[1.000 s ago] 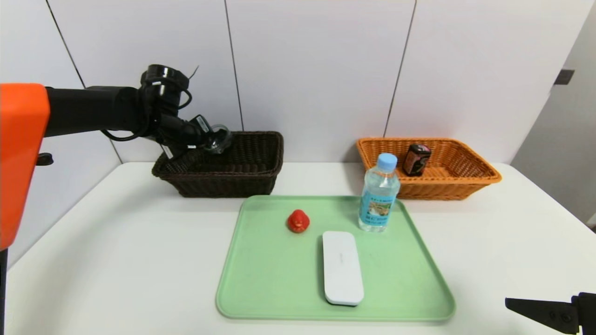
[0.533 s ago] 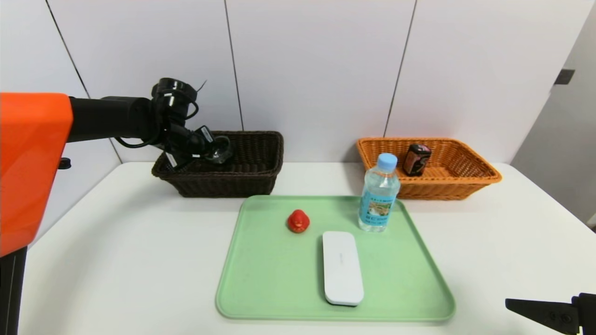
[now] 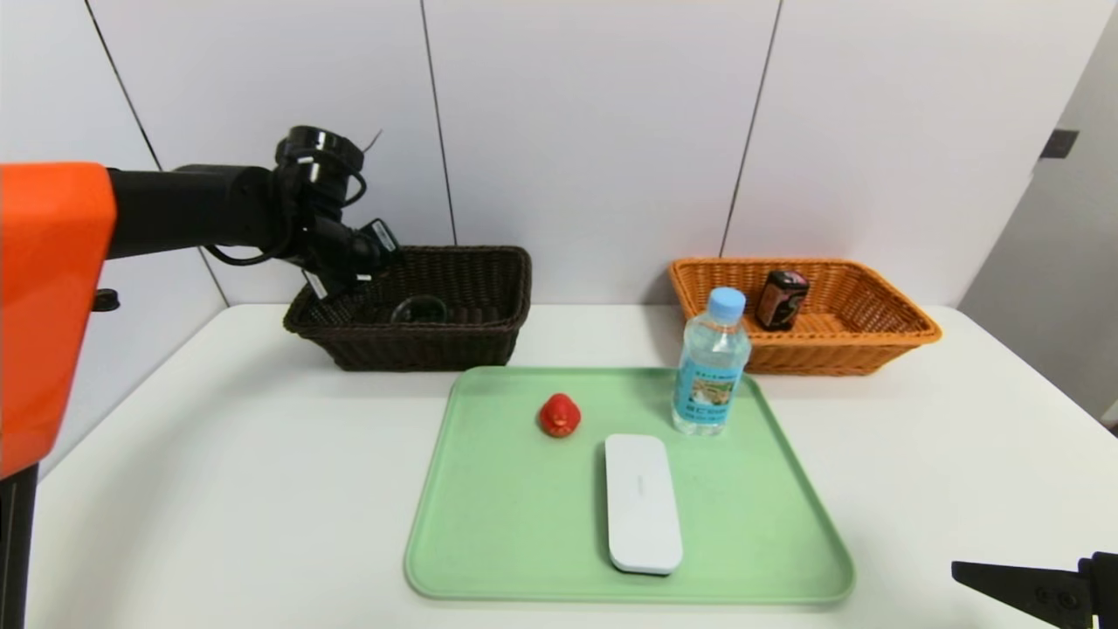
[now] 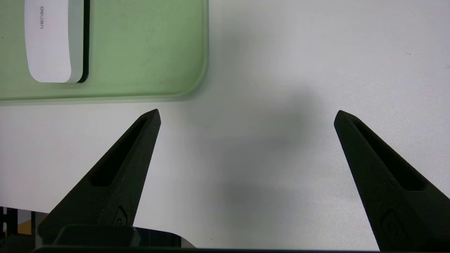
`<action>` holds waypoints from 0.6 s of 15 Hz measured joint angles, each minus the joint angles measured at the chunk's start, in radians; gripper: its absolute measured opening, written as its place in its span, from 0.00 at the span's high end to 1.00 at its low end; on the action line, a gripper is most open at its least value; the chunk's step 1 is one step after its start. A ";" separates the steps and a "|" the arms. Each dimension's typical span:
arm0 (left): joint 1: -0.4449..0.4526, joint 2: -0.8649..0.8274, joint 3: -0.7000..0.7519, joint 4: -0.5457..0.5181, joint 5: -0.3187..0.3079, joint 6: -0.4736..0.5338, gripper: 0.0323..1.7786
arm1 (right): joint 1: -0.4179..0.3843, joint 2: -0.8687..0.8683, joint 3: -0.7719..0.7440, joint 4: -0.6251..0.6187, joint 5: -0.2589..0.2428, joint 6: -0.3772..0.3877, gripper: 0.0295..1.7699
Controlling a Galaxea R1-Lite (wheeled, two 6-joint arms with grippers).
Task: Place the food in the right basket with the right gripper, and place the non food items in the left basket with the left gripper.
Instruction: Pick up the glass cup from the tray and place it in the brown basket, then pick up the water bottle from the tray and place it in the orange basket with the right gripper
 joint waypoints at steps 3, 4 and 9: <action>-0.057 -0.118 -0.025 0.013 0.010 0.029 0.26 | 0.000 -0.004 0.010 -0.004 0.004 -0.003 0.03; -0.100 -0.163 -0.029 0.036 0.013 0.059 0.23 | 0.000 -0.004 0.011 -0.006 0.004 -0.004 0.03; -0.397 -0.297 -0.031 0.258 0.131 0.116 0.14 | 0.003 -0.004 0.010 -0.066 0.007 -0.011 0.03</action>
